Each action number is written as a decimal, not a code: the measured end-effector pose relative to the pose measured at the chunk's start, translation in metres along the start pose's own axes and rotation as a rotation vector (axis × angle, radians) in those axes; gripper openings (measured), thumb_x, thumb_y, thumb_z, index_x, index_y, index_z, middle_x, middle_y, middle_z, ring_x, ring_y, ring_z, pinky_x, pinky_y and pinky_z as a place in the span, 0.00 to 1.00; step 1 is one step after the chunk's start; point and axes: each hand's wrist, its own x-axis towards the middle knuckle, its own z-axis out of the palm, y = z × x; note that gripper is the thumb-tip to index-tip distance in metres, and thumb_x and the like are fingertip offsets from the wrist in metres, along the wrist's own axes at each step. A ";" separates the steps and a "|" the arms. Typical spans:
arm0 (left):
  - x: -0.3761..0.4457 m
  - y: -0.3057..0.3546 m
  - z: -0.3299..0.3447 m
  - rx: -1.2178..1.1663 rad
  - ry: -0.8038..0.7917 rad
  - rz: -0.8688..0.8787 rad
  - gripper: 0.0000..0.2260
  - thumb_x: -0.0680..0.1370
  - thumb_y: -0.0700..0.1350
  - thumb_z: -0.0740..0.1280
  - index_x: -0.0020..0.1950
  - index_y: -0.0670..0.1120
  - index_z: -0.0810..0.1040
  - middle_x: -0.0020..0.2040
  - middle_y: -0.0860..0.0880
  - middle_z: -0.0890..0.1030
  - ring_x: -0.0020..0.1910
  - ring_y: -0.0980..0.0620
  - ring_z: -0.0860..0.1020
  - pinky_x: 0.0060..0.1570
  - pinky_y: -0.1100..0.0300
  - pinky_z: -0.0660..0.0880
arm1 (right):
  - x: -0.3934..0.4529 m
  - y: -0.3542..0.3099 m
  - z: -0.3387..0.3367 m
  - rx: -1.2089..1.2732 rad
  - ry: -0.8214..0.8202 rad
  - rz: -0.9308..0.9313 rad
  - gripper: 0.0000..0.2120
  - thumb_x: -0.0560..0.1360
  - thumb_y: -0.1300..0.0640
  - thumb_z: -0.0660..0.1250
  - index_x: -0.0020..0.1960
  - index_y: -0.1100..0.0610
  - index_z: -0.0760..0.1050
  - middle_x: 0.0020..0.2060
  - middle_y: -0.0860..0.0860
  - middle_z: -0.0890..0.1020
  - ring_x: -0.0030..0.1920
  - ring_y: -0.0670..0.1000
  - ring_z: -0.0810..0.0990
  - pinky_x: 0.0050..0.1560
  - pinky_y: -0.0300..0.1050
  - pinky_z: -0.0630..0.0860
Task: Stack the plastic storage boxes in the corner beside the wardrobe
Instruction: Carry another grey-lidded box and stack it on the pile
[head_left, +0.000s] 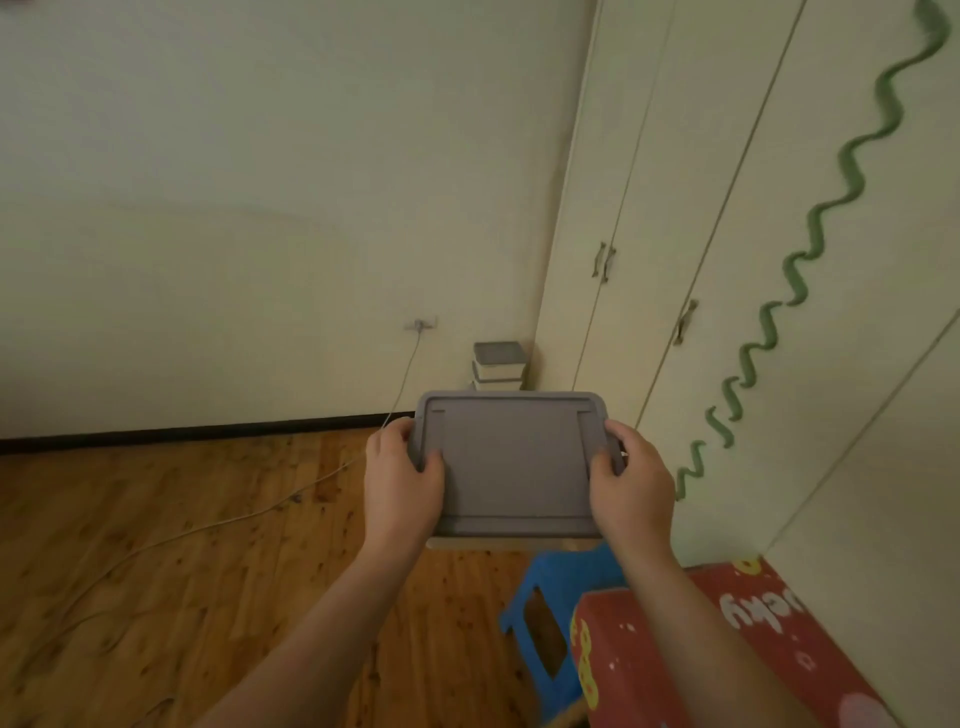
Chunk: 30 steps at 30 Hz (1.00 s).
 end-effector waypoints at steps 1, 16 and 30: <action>0.020 -0.006 0.006 0.004 -0.001 0.005 0.21 0.79 0.44 0.67 0.71 0.47 0.68 0.66 0.51 0.70 0.57 0.61 0.67 0.57 0.65 0.66 | 0.014 -0.002 0.016 -0.013 0.003 0.002 0.18 0.80 0.58 0.61 0.69 0.53 0.73 0.64 0.50 0.77 0.64 0.51 0.75 0.61 0.43 0.70; 0.249 -0.031 0.075 -0.004 -0.113 0.021 0.23 0.79 0.44 0.66 0.74 0.47 0.66 0.69 0.50 0.69 0.63 0.52 0.72 0.62 0.57 0.72 | 0.185 -0.025 0.165 -0.039 0.011 0.037 0.20 0.80 0.56 0.62 0.71 0.52 0.71 0.64 0.51 0.77 0.63 0.50 0.75 0.61 0.39 0.67; 0.426 -0.005 0.215 0.008 -0.145 0.055 0.22 0.80 0.44 0.66 0.74 0.46 0.67 0.68 0.50 0.71 0.63 0.52 0.72 0.62 0.56 0.72 | 0.391 0.020 0.246 -0.084 -0.046 0.040 0.25 0.79 0.49 0.64 0.75 0.54 0.67 0.65 0.53 0.75 0.65 0.54 0.73 0.63 0.45 0.68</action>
